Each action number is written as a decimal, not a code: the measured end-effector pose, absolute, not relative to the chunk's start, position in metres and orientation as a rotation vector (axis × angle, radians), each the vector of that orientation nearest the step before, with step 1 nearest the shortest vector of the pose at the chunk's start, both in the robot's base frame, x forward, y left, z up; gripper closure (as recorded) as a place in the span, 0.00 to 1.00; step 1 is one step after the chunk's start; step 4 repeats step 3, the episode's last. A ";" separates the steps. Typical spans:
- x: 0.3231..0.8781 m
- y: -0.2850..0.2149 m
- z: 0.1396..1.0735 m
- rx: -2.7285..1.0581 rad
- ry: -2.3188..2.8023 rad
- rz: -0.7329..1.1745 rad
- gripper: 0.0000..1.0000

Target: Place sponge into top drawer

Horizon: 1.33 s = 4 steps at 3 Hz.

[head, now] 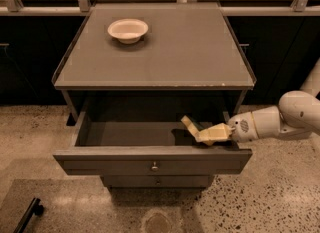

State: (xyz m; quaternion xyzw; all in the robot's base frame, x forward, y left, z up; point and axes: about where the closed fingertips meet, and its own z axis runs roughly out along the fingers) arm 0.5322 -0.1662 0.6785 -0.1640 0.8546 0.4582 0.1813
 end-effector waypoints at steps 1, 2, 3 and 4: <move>0.540 -0.149 0.680 -0.538 2.452 1.250 0.11; 0.541 -0.145 0.680 -0.548 2.454 1.251 0.00; 0.541 -0.145 0.680 -0.548 2.454 1.251 0.00; 0.541 -0.145 0.680 -0.548 2.454 1.251 0.00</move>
Offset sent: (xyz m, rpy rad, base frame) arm 0.0065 0.0142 0.0016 -0.0420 -0.0029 0.0373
